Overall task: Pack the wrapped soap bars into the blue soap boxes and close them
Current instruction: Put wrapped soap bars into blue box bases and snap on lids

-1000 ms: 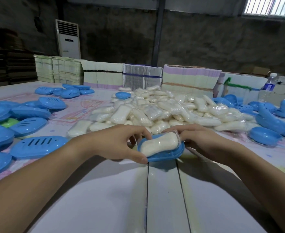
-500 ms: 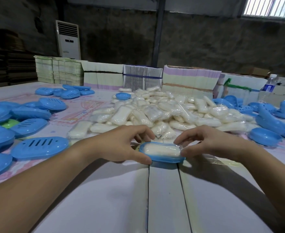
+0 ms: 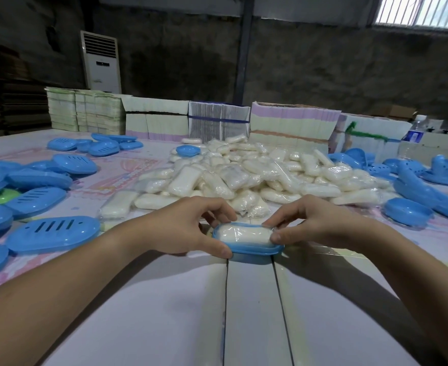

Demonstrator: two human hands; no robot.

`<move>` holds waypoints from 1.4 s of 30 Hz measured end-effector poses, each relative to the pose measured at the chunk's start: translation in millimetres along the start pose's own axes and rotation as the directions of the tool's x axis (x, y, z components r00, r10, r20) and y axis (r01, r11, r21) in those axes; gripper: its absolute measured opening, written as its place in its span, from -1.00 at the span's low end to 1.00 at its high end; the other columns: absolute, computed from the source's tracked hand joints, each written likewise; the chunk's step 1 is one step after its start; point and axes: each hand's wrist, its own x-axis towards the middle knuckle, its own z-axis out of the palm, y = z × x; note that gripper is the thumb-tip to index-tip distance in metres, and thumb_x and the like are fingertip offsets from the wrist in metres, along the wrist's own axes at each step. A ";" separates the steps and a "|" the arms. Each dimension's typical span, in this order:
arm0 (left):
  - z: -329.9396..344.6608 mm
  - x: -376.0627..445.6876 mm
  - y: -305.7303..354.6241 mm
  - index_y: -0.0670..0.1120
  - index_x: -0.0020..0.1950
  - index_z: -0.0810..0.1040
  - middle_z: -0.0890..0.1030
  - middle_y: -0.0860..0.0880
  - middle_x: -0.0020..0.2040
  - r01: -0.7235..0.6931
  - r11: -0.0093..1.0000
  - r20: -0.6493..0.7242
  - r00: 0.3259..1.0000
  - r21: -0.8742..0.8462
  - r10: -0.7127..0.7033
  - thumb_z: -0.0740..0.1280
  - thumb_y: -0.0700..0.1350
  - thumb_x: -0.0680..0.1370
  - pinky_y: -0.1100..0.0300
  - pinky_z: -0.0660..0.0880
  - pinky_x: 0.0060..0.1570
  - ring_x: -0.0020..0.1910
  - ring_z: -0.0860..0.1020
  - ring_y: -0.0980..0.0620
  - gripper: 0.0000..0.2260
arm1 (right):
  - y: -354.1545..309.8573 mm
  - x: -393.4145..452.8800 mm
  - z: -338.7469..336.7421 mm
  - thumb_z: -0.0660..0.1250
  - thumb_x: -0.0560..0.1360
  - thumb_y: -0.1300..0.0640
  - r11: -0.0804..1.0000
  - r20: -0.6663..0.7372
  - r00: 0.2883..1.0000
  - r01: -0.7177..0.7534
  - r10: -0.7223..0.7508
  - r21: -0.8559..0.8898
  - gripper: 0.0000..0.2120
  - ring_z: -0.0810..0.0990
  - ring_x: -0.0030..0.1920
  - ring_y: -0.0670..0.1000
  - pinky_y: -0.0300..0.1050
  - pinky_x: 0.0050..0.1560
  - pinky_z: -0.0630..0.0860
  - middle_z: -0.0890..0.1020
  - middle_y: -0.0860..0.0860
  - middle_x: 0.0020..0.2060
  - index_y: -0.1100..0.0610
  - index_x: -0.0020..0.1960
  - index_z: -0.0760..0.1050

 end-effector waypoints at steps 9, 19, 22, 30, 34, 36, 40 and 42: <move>6.8 5.0 -9.9 0.27 0.09 0.57 0.58 0.34 0.06 -0.117 0.991 -0.030 0.992 0.069 0.119 0.60 0.04 0.34 0.47 0.43 -0.05 0.05 0.55 0.26 -0.61 | 6.3 -4.0 -35.3 0.44 0.48 0.03 0.990 -0.057 0.997 -0.061 0.054 -0.129 -0.84 0.63 -0.10 -0.11 -0.27 -0.09 0.56 0.70 -0.13 -0.11 -0.04 0.06 0.66; 16.5 13.0 -23.3 0.36 0.22 0.51 0.63 0.30 0.05 -0.197 0.974 -0.084 0.975 0.110 0.207 0.48 0.36 0.19 0.45 0.46 -0.07 0.05 0.59 0.25 -0.40 | 121.7 -34.9 -80.7 0.34 0.47 0.03 0.790 -0.829 0.507 -0.597 0.237 -0.140 -0.67 0.45 0.24 0.12 0.08 0.14 0.47 0.56 0.04 0.22 -0.05 0.24 0.54; 18.4 12.7 -26.0 0.33 0.21 0.54 0.64 0.27 0.04 -0.205 0.974 -0.105 0.971 0.093 0.214 0.49 0.36 0.19 0.50 0.45 -0.09 0.02 0.61 0.25 -0.40 | 130.1 -32.4 -80.9 0.28 0.50 0.00 0.614 -0.754 0.527 -0.760 0.392 -0.212 -0.56 0.36 0.33 0.18 0.17 0.21 0.41 0.50 0.08 0.30 -0.06 0.37 0.40; 18.7 12.8 -25.3 0.30 0.19 0.56 0.64 0.27 0.03 -0.205 0.972 -0.108 0.970 0.114 0.217 0.49 0.34 0.20 0.53 0.44 -0.13 -0.03 0.62 0.24 -0.43 | 115.9 -36.4 -76.6 0.34 0.46 0.14 0.728 -0.729 0.572 -0.669 0.376 -0.149 -0.75 0.58 -0.06 0.02 0.02 -0.05 0.60 0.61 0.00 0.02 -0.10 0.10 0.53; 18.3 11.6 -20.3 0.33 0.18 0.55 0.64 0.27 0.03 -0.192 0.977 -0.099 0.975 0.097 0.201 0.48 0.34 0.19 0.50 0.45 -0.12 -0.02 0.61 0.24 -0.44 | 86.2 -36.3 -67.9 0.32 0.45 0.12 0.757 -0.736 0.616 -0.613 0.279 -0.226 -0.85 0.55 -0.26 -0.08 -0.16 -0.35 0.43 0.63 -0.10 -0.19 -0.13 -0.09 0.54; 18.1 11.0 -17.8 0.34 0.17 0.54 0.64 0.27 0.04 -0.173 0.981 -0.086 0.980 0.087 0.180 0.50 0.33 0.19 0.47 0.46 -0.07 0.02 0.60 0.24 -0.45 | 66.7 -37.4 -61.9 0.31 0.44 0.12 0.785 -0.728 0.645 -0.565 0.230 -0.252 -0.83 0.56 -0.25 -0.07 -0.16 -0.34 0.44 0.63 -0.13 -0.22 -0.16 -0.11 0.54; 18.7 9.7 -12.6 0.38 0.12 0.54 0.61 0.31 0.05 -0.141 0.985 -0.069 0.987 0.097 0.148 0.61 0.13 0.31 0.40 0.48 -0.03 0.04 0.58 0.25 -0.55 | 40.3 -42.6 -56.6 0.39 0.48 0.12 0.931 -0.743 0.664 -0.317 0.079 -0.183 -0.90 0.55 -0.27 -0.12 -0.14 -0.28 0.52 0.59 -0.15 -0.34 -0.08 -0.15 0.60; 18.5 8.9 -10.5 0.37 0.11 0.54 0.61 0.31 0.05 -0.130 0.986 -0.067 0.988 0.108 0.137 0.60 0.08 0.35 0.36 0.49 0.01 0.06 0.57 0.24 -0.57 | 26.9 -44.9 -52.5 0.46 0.46 0.14 0.996 -0.721 0.690 -0.091 0.064 0.001 -0.94 0.49 -0.41 -0.17 -0.29 -0.36 0.44 0.53 -0.13 -0.47 0.00 -0.16 0.63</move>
